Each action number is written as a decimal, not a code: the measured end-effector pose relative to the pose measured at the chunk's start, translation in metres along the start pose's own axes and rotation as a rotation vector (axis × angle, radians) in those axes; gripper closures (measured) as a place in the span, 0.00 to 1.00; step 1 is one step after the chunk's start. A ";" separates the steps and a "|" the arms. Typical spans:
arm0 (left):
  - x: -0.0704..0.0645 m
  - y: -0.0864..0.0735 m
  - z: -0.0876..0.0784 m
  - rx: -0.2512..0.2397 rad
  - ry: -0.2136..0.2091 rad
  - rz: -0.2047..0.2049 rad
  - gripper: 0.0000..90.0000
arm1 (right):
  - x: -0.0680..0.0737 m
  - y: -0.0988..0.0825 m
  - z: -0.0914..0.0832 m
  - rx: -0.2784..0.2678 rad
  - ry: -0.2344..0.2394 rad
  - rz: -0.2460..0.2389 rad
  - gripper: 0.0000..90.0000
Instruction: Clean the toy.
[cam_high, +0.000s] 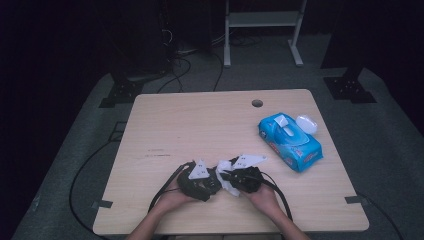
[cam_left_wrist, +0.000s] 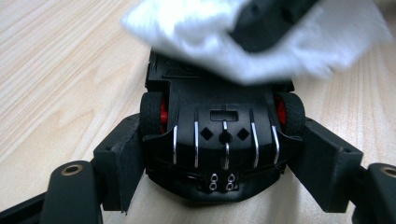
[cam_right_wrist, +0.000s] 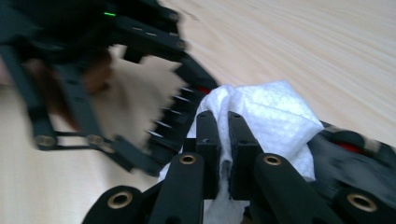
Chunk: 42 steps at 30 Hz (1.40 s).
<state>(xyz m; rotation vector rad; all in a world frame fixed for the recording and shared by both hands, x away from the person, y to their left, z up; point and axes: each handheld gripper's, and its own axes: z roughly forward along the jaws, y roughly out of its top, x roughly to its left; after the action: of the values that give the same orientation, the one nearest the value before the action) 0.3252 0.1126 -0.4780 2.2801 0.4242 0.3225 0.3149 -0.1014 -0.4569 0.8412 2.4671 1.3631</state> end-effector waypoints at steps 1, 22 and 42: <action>0.000 0.000 0.000 -0.002 0.001 0.001 0.27 | 0.003 0.001 0.002 -0.001 0.015 -0.009 0.94; 0.002 0.001 -0.003 0.004 0.004 0.008 0.27 | -0.005 0.000 -0.004 0.010 -0.052 -0.020 0.94; 0.002 0.001 -0.002 -0.002 0.016 -0.005 0.27 | 0.007 0.002 0.004 0.006 0.012 -0.037 0.94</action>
<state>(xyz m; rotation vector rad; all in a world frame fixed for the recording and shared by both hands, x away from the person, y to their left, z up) 0.3260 0.1140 -0.4757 2.2755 0.4370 0.3386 0.3116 -0.0931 -0.4565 0.7875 2.4837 1.3535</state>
